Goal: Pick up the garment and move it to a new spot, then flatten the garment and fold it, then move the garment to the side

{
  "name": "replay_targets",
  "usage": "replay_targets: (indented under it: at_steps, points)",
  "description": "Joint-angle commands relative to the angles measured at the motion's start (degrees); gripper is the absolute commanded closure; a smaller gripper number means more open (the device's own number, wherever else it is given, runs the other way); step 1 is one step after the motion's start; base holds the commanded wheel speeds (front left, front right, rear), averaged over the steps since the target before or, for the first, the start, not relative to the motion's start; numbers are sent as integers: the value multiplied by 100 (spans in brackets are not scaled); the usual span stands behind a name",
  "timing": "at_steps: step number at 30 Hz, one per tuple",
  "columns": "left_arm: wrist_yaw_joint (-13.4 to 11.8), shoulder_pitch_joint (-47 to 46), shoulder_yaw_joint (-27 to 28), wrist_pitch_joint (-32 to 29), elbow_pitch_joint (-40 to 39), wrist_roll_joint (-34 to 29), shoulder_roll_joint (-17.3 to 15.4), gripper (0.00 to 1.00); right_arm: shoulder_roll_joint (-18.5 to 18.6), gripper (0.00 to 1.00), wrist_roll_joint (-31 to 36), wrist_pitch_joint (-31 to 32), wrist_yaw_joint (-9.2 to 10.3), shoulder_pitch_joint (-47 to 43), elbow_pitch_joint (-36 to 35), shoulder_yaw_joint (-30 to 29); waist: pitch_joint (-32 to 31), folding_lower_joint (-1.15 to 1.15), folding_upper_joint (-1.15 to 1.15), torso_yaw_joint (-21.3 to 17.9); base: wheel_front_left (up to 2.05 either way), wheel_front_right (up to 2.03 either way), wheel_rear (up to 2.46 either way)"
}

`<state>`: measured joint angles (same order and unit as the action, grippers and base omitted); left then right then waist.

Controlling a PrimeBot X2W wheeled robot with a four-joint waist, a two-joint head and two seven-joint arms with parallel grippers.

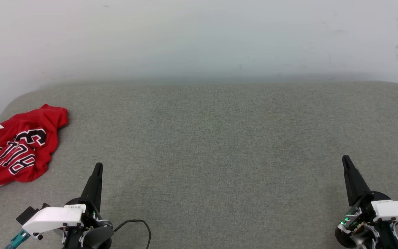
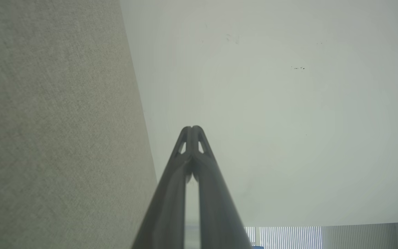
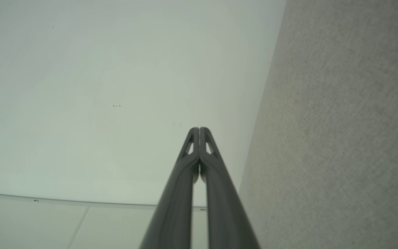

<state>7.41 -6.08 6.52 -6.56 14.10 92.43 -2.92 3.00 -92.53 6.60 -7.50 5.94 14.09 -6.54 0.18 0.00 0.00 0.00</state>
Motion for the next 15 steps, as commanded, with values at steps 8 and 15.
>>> replay_targets:
  at_steps: [8,15]
  points:
    - [23,-41,15,-15,1,-10,5,100,-18,100,34,11,2,67,4,-5,0,0,0,0,0,0,0]
    - [-7,149,-50,61,138,-9,19,0,-8,0,21,-52,0,-161,156,32,2,0,0,0,0,0,0]
